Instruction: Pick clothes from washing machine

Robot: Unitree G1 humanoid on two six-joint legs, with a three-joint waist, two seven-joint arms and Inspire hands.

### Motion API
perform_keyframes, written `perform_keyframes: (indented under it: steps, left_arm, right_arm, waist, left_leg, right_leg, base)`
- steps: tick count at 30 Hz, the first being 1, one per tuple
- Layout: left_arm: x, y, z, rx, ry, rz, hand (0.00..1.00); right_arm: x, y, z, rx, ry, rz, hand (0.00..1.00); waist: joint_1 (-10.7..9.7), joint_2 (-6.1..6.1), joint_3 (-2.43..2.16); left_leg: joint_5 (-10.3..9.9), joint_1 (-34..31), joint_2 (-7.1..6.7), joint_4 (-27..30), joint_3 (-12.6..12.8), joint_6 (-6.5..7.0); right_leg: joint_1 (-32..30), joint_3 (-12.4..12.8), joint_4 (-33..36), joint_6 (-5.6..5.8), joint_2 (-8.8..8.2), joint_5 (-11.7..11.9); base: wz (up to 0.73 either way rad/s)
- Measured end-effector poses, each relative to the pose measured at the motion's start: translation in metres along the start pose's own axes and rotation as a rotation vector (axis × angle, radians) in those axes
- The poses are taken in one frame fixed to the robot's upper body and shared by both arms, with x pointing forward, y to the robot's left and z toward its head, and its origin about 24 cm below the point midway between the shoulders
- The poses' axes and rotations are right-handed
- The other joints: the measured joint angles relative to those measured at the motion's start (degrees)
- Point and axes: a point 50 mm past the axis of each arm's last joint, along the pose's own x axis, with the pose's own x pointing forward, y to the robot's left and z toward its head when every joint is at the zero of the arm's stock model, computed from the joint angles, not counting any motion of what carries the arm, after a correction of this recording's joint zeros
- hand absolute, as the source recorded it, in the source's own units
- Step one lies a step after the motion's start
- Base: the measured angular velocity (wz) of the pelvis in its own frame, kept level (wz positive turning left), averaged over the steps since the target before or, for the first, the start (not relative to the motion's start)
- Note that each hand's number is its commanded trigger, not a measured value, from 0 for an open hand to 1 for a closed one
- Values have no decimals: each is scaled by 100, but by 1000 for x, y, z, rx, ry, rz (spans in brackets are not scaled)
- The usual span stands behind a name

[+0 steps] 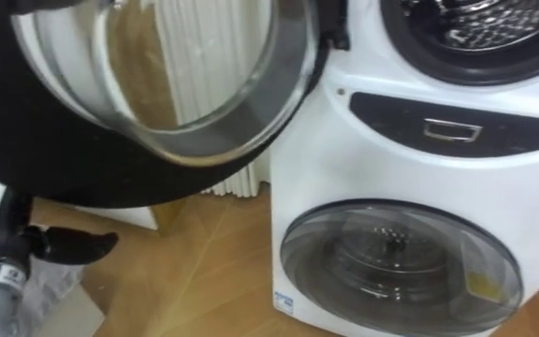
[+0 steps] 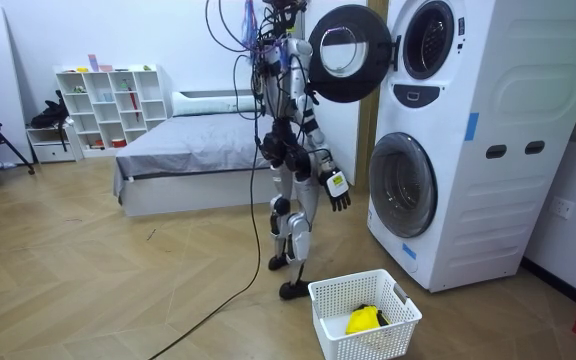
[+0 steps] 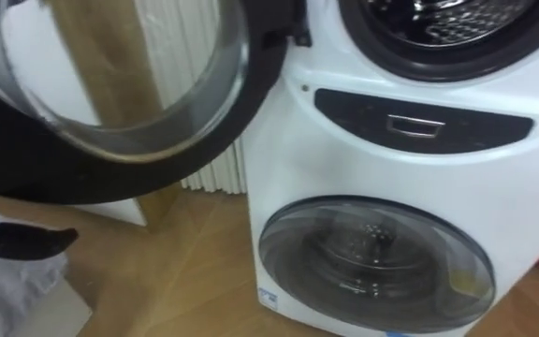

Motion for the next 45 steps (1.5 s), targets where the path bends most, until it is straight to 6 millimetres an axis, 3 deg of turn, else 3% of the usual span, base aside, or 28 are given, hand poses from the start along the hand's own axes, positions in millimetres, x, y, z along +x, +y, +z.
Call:
perform_keyframes:
  steps: [8,11,15,19,26,29,36,41,45]
  left_arm:
    - [-3,-10,6,-19,-25,-61,0]
    - [-5,-12,1,-23,-8,-67,0]
    - [-9,-15,0,-26,-6,-81,0]
    - [-24,-26,-1,-19,-14,-119,0]
    - [-36,-36,-2,44,-41,-140,0]
    - [-41,-43,-2,16,-67,-155,0]
    - [-54,-52,-7,-6,-109,-188,0]
    - [-59,-58,-5,-11,-154,-202,0]
    - [-62,-63,-3,-18,-175,-221,0]
  right_arm:
    - [0,4,-6,75,3,-27,0]
    - [1,7,-6,71,9,-28,0]
    - [1,12,-4,69,-1,-35,0]
    - [1,16,-5,62,-3,-28,0]
    - [1,28,-5,55,-17,8,0]
    - [2,33,-4,42,-19,23,0]
    - [4,47,1,6,-22,68,0]
    - [4,51,4,-4,-34,86,0]
    - [5,54,9,-10,-68,102,0]
  waist:
    - [10,-7,-37]
    - [36,-7,-44]
    - [100,-31,-64]
    - [137,-93,-120]
    - [172,-118,-132]
    - [169,-190,-145]
    - [173,-287,-143]
    - [168,-436,-124]
    - [150,-471,-109]
  left_leg:
    - [-10,43,44,-135,987,121]
    - [-59,104,92,-148,1149,105]
    - [-88,108,91,-99,1244,53]
    - [-178,129,98,-41,1253,-344]
    - [-169,201,96,-53,1272,-355]
    - [-169,231,94,-55,1275,-355]
    - [-168,327,96,-134,1359,-357]
    - [-168,356,100,-134,1380,-357]
    - [-168,365,113,-140,1387,-357]
  right_leg:
    - [-61,-6,64,90,-59,-45]
    - [-47,-37,110,103,46,-101]
    - [-64,-204,74,84,61,-117]
    - [-65,-319,67,18,27,-52]
    - [-16,-321,62,43,25,19]
    - [-24,-360,66,42,40,24]
    - [-22,-815,100,31,61,18]
    - [-27,-784,69,59,77,33]
    - [-37,-719,67,33,102,50]
  base:
    - [-1]
    - [-22]
    - [-17]
    - [-3]
    - [-2]
    - [1]
    - [-3]
    - [-1]
    - [0]
